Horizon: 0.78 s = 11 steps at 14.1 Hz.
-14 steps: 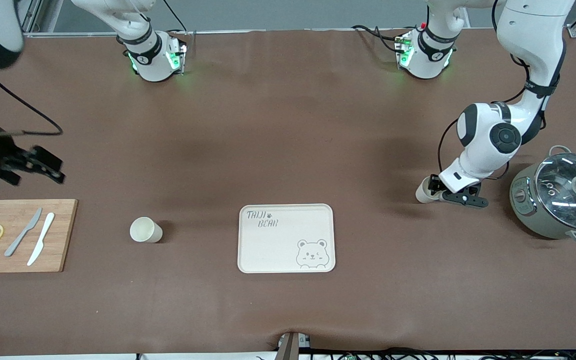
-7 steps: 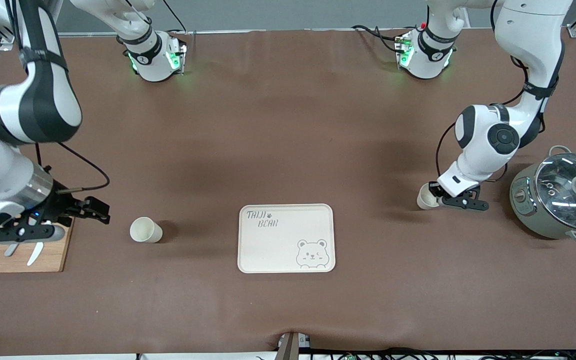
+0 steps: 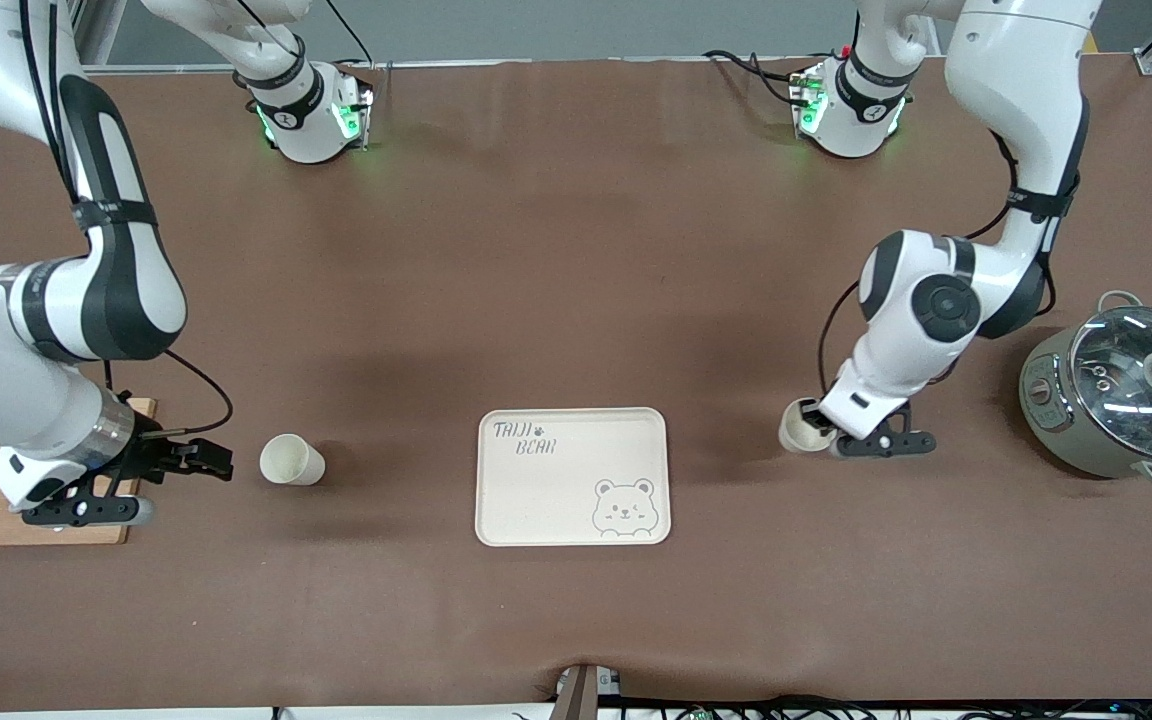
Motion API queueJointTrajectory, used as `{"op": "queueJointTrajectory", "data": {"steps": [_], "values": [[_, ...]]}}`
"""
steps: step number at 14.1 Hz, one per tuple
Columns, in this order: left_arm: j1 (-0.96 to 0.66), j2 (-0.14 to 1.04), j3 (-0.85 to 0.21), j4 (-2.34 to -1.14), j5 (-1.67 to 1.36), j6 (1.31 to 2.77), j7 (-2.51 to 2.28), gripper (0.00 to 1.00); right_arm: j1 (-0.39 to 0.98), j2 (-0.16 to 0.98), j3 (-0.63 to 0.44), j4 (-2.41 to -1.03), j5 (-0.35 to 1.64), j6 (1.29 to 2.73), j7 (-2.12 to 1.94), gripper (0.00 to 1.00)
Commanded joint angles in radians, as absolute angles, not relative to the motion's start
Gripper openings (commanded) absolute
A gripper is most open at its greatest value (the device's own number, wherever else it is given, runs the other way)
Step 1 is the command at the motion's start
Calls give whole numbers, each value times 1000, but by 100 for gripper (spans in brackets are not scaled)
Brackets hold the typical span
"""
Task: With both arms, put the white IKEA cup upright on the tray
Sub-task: 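Carry the cup toward the tray while the right gripper reaches the other cup, then lower the cup onto the tray while the right gripper grasps the other cup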
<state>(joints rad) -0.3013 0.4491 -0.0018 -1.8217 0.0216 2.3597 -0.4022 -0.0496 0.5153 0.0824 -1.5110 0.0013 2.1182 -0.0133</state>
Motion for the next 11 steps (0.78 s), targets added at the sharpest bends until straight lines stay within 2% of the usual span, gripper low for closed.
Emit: {"op": "queueJointTrajectory", "data": {"steps": [1, 3, 7, 11], "values": [[-386, 625, 5, -1460, 40, 2115, -590, 0, -64, 561, 94, -1491, -6, 2138, -40, 100], [-423, 684, 8, -1353, 35, 2054, -675, 0, -66, 583, 94, -1491, -58, 2138, -60, 100], [-508, 784, 11, -1220, 32, 2066, -771, 0, -55, 589, 95, -1503, -77, 2126, -60, 100], [-575, 847, 8, -1198, 31, 2231, -903, 0, -46, 607, 97, -1537, -77, 2140, -67, 100]]}}
